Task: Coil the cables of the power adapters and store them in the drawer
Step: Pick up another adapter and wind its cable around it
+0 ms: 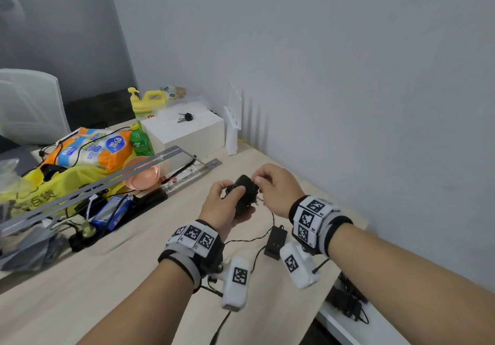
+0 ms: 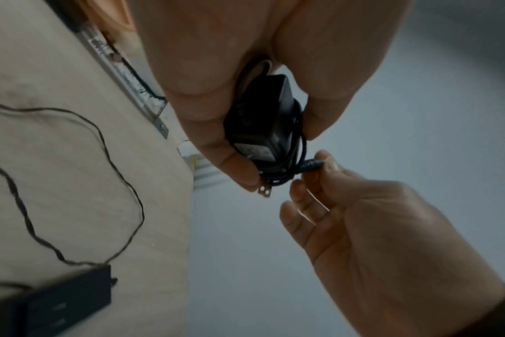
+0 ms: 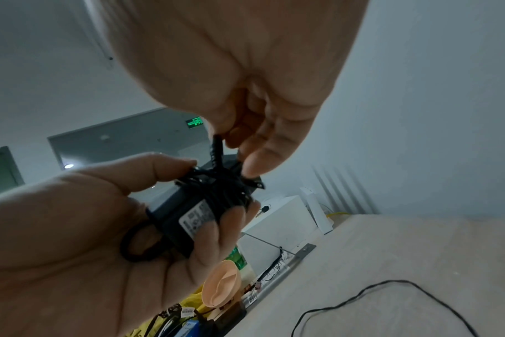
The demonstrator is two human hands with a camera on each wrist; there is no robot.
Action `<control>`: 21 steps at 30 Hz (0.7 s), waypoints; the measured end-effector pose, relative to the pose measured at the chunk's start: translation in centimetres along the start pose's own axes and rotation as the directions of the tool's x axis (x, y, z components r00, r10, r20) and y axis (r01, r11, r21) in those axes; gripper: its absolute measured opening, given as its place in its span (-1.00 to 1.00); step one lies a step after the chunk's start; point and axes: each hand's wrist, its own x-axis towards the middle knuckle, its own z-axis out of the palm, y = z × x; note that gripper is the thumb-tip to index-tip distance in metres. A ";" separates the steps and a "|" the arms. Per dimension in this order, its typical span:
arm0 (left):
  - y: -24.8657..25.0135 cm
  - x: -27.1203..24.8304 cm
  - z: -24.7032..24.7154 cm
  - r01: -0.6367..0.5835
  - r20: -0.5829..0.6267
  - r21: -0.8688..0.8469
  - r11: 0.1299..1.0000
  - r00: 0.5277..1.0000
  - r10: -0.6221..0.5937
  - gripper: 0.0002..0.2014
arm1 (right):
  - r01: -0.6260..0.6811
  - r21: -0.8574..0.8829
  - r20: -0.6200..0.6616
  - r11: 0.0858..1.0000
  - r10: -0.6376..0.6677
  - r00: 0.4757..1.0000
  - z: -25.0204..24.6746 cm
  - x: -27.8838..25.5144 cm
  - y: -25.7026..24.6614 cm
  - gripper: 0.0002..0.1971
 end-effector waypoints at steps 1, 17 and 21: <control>-0.3 0.2 -0.1 -0.018 0.002 0.045 0.999 1.000 0.018 -0.81 | 0.002 -0.016 -0.014 1.000 -0.003 1.000 0.2 -0.1 0.3 -0.85; -7.8 1.2 4.8 0.244 0.121 -0.150 0.958 0.966 -0.227 -0.76 | -0.439 0.241 -0.071 0.866 0.466 0.882 -2.1 -5.6 8.5 -0.51; -10.6 1.2 8.2 0.289 0.167 -0.076 0.954 0.947 -0.274 -0.60 | -0.486 0.154 -0.053 0.860 0.499 0.865 -2.9 -8.4 11.8 -0.21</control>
